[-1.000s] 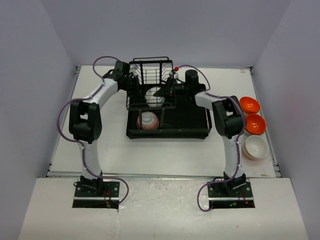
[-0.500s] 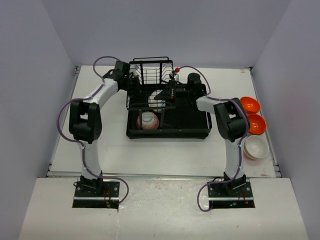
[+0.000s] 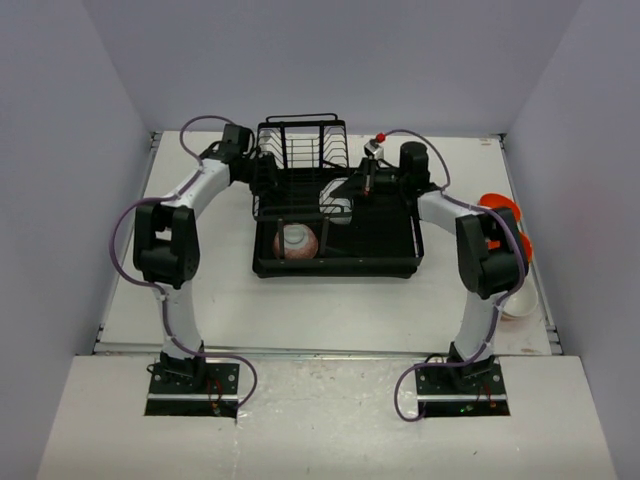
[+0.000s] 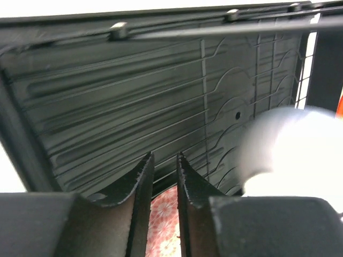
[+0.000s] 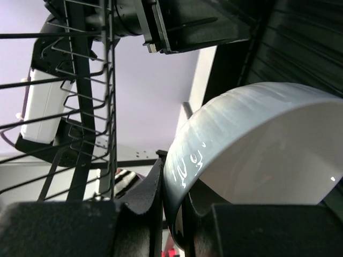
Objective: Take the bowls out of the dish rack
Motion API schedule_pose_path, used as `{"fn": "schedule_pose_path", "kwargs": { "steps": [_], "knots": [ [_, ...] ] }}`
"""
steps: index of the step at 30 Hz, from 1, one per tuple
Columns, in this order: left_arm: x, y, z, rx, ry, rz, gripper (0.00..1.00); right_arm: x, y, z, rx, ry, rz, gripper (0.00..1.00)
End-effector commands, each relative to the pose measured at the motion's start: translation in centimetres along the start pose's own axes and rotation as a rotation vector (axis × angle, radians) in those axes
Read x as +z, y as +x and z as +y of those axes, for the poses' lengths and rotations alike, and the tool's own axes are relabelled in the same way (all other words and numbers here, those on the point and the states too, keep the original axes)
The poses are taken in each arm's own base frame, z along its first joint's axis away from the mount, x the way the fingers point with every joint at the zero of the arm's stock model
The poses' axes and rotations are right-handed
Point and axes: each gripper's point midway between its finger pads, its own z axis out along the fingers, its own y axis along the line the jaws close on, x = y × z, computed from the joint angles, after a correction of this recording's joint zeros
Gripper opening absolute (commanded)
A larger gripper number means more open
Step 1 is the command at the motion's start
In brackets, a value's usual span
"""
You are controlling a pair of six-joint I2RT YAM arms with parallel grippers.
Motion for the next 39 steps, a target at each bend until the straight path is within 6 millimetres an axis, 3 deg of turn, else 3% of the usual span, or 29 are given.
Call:
{"fn": "schedule_pose_path", "kwargs": {
  "steps": [1,4,5,7,8,11,13,15,16,17,22,23,24,27,29,30,34,39],
  "knots": [
    [-2.9,-1.4,-1.3,0.050,0.046,-0.075,0.26,-2.9,-1.4,3.9,-0.152,0.049,-0.033,0.00],
    [-3.6,-1.6,-0.6,0.044,0.037,-0.093,0.30,-4.9,-2.6,3.2,-0.163,0.190,-0.076,0.00],
    [-3.9,-1.7,-0.4,0.045,0.036,-0.099,0.31,-5.6,-2.0,2.3,-0.141,0.247,-0.060,0.00],
    [-4.4,-2.0,-0.1,0.045,0.032,-0.111,0.32,-7.4,-3.5,2.6,-0.168,0.335,-0.123,0.00],
    [-4.6,-2.0,0.0,0.048,0.033,-0.113,0.33,-8.3,-3.1,2.0,-0.158,0.381,-0.113,0.00],
    [-5.1,-2.1,0.2,0.044,0.038,-0.118,0.33,-11.1,-4.3,1.9,-0.170,0.522,-0.178,0.00],
    [-5.3,-2.2,0.2,0.046,0.045,-0.122,0.33,-13.9,-5.0,0.8,-0.144,0.653,-0.239,0.00],
    [-5.5,-2.0,0.0,0.048,0.052,-0.119,0.33,-16.0,-6.2,1.0,-0.161,0.738,-0.295,0.00],
    [-5.6,-1.9,-0.1,0.049,0.055,-0.118,0.33,-17.9,-6.4,-0.1,-0.152,0.861,-0.323,0.00],
    [-5.6,-1.8,-0.1,0.049,0.056,-0.118,0.33,-18.8,-7.4,0.5,-0.174,0.898,-0.353,0.00],
    [-6.1,-1.7,-0.2,0.053,0.051,-0.129,0.32,-24.6,-9.6,-1.0,-0.136,1.160,-0.430,0.00],
    [-6.1,-1.6,-0.2,0.051,0.050,-0.127,0.32,-25.3,-10.5,-0.4,-0.154,1.197,-0.460,0.00],
    [-6.2,-1.6,-0.3,0.052,0.053,-0.129,0.32,-27.1,-11.1,-2.0,-0.103,1.244,-0.472,0.00],
    [-6.2,-1.4,-0.2,0.049,0.053,-0.125,0.31,-28.6,-11.9,-2.9,-0.075,1.307,-0.493,0.00],
    [-6.2,-1.2,-0.2,0.045,0.051,-0.121,0.31,-28.6,-12.2,-5.3,-0.037,1.342,-0.464,0.00],
    [-6.3,-1.2,-0.2,0.045,0.051,-0.123,0.31,-28.8,-12.3,-5.2,-0.038,1.347,-0.472,0.00],
    [-6.4,-1.2,0.0,0.042,0.033,-0.132,0.29,-28.8,-13.0,-7.8,-0.014,1.378,-0.467,0.00],
    [-6.2,-1.3,0.2,0.037,0.033,-0.123,0.27,-28.5,-12.3,-10.0,-0.001,1.431,-0.426,0.00]
  ]
}}
